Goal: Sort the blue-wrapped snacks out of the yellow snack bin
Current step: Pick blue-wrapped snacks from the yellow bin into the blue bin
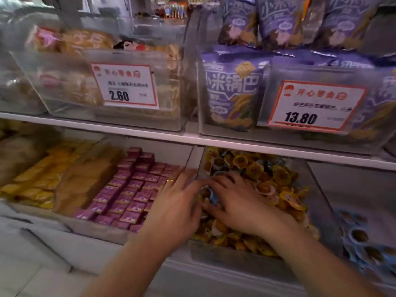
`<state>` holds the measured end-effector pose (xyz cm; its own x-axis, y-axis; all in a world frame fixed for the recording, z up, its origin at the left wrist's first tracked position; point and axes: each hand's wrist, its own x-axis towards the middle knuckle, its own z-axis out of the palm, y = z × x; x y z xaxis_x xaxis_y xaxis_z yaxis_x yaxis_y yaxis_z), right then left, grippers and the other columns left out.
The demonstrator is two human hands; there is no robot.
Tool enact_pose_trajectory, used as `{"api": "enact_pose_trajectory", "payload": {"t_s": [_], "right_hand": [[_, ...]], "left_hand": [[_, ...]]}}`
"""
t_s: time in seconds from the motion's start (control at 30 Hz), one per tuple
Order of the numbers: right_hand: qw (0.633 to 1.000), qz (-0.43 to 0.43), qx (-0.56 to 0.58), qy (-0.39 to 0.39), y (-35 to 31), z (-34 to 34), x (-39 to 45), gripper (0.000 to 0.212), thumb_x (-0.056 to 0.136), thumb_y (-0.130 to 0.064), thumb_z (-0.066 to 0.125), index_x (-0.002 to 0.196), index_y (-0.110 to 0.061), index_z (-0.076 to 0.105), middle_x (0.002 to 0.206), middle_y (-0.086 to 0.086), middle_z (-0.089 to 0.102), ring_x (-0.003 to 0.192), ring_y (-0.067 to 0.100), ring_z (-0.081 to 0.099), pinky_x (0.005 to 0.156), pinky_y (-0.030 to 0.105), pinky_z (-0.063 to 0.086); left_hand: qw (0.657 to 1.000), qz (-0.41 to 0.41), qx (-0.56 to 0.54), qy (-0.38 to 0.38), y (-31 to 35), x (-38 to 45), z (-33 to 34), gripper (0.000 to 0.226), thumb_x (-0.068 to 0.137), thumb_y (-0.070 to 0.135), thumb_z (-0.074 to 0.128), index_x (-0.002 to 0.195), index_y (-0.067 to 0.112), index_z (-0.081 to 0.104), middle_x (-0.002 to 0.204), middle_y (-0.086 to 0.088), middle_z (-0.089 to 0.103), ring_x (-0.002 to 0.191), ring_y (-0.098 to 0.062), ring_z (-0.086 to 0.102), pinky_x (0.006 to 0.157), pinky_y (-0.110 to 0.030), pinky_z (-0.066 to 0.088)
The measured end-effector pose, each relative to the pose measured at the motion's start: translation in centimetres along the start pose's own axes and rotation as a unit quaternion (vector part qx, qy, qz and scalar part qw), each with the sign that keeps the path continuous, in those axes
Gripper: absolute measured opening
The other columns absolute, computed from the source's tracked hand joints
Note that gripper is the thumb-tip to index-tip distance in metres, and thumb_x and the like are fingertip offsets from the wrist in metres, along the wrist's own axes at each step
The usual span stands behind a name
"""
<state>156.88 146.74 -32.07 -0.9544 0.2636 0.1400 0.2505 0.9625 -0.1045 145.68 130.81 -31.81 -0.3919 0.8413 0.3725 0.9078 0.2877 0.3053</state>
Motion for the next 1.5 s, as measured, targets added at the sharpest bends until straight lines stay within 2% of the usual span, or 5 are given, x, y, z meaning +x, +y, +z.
{"api": "enact_pose_trajectory", "payload": {"t_s": [0.67, 0.87, 1.03, 1.3, 1.5], "right_hand": [[0.96, 0.071, 0.268, 0.05, 0.2, -1.8, -0.1, 0.024, 0.075, -0.05, 0.077, 0.086, -0.035, 0.063, 0.084, -0.016, 0.067, 0.081, -0.001, 0.062, 0.067, 0.019, 0.049], [0.824, 0.254, 0.455, 0.223, 2.4, -5.3, -3.1, 0.023, 0.093, -0.027, 0.068, 0.075, -0.014, 0.071, 0.061, -0.008, 0.065, 0.058, 0.003, 0.059, 0.062, 0.021, 0.044], [0.513, 0.351, 0.767, 0.158, 1.3, -7.2, -6.1, 0.022, 0.095, -0.026, 0.062, 0.087, -0.009, 0.073, 0.059, 0.003, 0.063, 0.042, 0.01, 0.053, 0.036, 0.02, 0.041], [0.359, 0.306, 0.868, 0.153, 1.0, -7.9, -9.9, 0.039, 0.095, -0.027, 0.055, 0.07, -0.007, 0.076, 0.061, 0.009, 0.066, 0.053, 0.018, 0.065, 0.047, 0.025, 0.053], [0.514, 0.316, 0.76, 0.243, 3.5, -8.2, -13.1, 0.013, 0.091, -0.005, 0.064, 0.094, -0.009, 0.076, 0.073, 0.008, 0.067, 0.054, 0.014, 0.06, 0.041, 0.022, 0.044]], "left_hand": [[0.998, 0.033, -0.034, 0.049, -0.1, 0.3, -0.8, 0.039, 0.09, 0.036, 0.055, 0.127, 0.028, 0.059, 0.144, 0.002, 0.049, 0.146, -0.023, 0.03, 0.112, -0.052, 0.035], [0.961, 0.081, -0.167, 0.203, 5.8, 0.8, -0.4, 0.026, 0.092, 0.034, 0.057, 0.114, 0.024, 0.066, 0.126, 0.01, 0.058, 0.121, -0.011, 0.053, 0.099, -0.032, 0.044], [0.958, 0.043, -0.262, 0.106, 10.7, 0.9, 1.8, 0.064, 0.08, 0.064, 0.062, 0.137, 0.036, 0.049, 0.137, 0.024, 0.045, 0.128, 0.004, 0.044, 0.105, -0.022, 0.04], [0.943, 0.027, -0.32, 0.089, 14.8, 1.6, 3.8, 0.055, 0.074, 0.054, 0.069, 0.124, 0.053, 0.049, 0.132, 0.032, 0.048, 0.126, 0.016, 0.04, 0.101, -0.003, 0.03], [0.937, 0.042, -0.342, 0.062, 16.3, 2.3, 4.7, 0.054, 0.084, 0.064, 0.059, 0.134, 0.042, 0.055, 0.132, 0.031, 0.055, 0.124, 0.011, 0.049, 0.1, -0.008, 0.037]]}}
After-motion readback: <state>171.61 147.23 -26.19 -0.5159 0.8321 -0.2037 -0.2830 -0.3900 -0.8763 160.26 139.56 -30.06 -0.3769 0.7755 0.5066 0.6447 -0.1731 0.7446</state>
